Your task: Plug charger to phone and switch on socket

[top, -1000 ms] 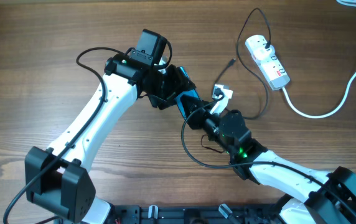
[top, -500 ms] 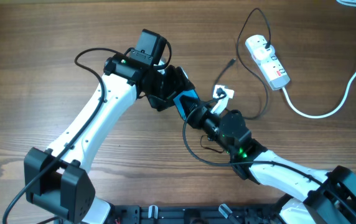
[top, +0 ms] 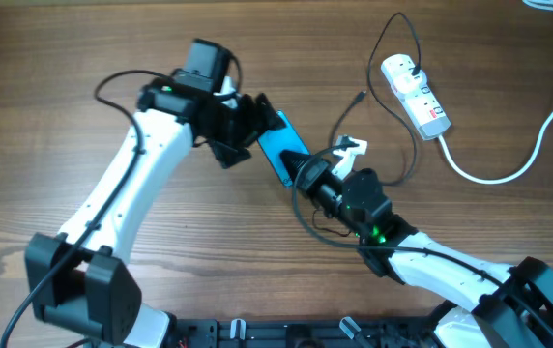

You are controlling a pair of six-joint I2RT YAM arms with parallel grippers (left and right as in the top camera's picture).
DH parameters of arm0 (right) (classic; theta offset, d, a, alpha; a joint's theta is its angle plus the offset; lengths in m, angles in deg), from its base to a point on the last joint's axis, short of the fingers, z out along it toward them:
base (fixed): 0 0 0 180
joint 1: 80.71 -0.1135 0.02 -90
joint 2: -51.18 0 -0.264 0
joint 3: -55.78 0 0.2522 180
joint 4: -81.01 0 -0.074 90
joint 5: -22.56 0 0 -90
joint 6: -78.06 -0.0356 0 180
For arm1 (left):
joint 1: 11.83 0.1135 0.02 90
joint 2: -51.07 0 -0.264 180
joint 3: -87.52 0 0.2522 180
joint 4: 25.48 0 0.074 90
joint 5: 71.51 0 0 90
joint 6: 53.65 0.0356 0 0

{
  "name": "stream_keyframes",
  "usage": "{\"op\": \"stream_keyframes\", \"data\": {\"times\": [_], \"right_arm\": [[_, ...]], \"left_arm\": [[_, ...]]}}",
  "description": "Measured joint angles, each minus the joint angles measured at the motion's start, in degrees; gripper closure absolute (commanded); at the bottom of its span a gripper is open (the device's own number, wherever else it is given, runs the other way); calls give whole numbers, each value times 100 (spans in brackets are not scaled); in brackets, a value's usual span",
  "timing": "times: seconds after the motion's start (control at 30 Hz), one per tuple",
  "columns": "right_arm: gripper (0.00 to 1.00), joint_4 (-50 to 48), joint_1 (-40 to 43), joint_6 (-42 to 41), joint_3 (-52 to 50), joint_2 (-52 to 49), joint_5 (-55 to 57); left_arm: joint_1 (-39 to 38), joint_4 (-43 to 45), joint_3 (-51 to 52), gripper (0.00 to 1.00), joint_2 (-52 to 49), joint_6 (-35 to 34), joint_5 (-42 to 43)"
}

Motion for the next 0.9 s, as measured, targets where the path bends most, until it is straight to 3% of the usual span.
{"op": "stream_keyframes", "data": {"times": [0.27, 0.67, 0.9], "right_arm": [[95, 142, 485, -1025, 0, 0, -820], [95, -59, 487, -2199, 0, 0, -2111], [96, -361, 487, -2529, 0, 0, -2297]], "left_arm": [[839, -415, -4, 6, 472, 802, -2], [1239, -962, -4, 5, 485, 1283, -321], [1246, -1217, -4, 9, 485, 1650, 343]]}}
